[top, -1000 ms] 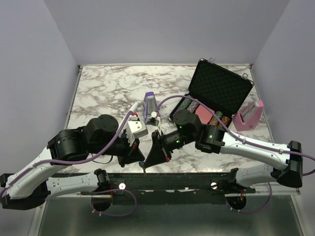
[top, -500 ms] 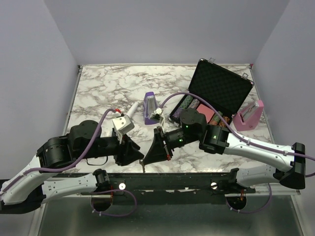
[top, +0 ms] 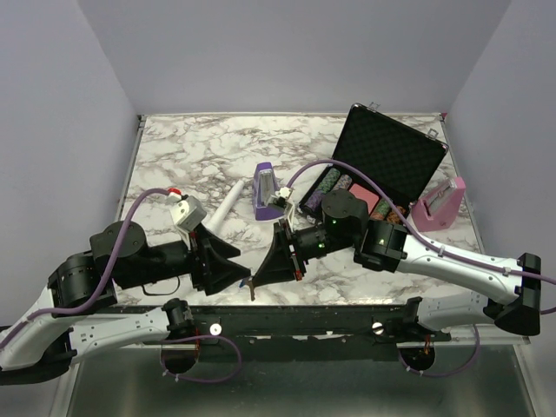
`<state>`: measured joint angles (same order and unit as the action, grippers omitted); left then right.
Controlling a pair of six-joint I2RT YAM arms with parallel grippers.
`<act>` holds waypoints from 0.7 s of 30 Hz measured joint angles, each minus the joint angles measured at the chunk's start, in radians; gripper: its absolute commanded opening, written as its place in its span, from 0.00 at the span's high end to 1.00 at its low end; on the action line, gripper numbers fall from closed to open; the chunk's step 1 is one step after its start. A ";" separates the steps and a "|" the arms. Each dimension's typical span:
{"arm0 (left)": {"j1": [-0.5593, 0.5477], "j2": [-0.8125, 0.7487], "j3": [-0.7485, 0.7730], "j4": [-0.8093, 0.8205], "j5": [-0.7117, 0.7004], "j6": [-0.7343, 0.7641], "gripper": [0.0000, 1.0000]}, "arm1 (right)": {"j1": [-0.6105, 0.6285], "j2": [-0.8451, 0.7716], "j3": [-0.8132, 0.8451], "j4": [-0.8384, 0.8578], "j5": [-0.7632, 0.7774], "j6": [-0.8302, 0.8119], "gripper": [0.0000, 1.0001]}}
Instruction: Remove the keys from the keyring
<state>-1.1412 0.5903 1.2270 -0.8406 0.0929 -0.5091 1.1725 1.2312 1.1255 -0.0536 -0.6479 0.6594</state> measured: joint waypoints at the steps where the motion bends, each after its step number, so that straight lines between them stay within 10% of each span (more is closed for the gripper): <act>1: 0.000 -0.001 -0.004 0.003 0.000 -0.006 0.32 | 0.000 0.000 0.000 0.000 0.000 -0.002 0.99; 21: 0.000 -0.075 -0.126 0.043 0.040 -0.113 0.45 | 0.000 0.000 0.001 -0.001 0.000 -0.011 0.99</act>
<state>-1.1412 0.5152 1.1015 -0.7979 0.1333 -0.6216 1.1725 1.2312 1.1267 -0.0544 -0.6479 0.6487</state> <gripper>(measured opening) 0.575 0.009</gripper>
